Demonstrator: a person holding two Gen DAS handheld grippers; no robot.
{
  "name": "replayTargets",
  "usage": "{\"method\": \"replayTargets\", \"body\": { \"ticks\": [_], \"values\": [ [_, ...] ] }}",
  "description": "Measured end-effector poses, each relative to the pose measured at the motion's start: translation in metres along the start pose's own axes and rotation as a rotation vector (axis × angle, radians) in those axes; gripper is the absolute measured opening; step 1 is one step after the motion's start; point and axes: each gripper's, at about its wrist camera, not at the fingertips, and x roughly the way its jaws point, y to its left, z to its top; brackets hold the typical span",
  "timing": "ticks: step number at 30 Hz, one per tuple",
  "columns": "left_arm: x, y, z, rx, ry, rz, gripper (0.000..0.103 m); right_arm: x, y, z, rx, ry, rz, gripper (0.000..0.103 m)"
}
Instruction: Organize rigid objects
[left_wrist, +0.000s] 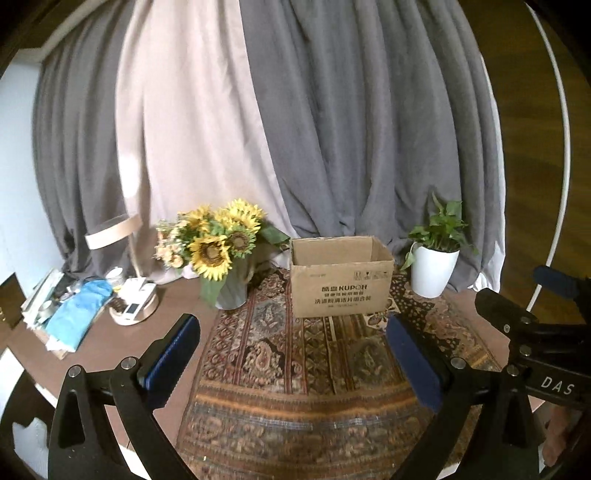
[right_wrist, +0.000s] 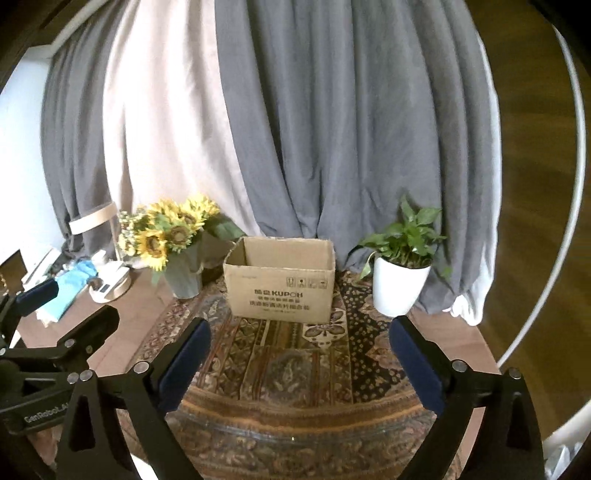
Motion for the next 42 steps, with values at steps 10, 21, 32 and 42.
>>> {"method": "replayTargets", "body": {
  "ticks": [10,21,32,42],
  "values": [
    [-0.088,-0.007,-0.026,0.005,-0.053,0.033,0.103,-0.092,0.000,-0.034,0.007,-0.061,0.026,0.102],
    [-0.144,-0.006,-0.041,0.020,-0.089,0.004,0.103,-0.155,0.001,-0.058,0.031,-0.099,-0.016,0.103],
    [-0.181,-0.002,-0.051,0.040,-0.122,-0.010,0.103,-0.197,0.011,-0.074,0.042,-0.118,-0.051,0.103],
    [-0.190,-0.001,-0.053,0.037,-0.139,-0.022,0.103,-0.213,0.013,-0.077,0.046,-0.137,-0.068,0.103]
  ]
}}
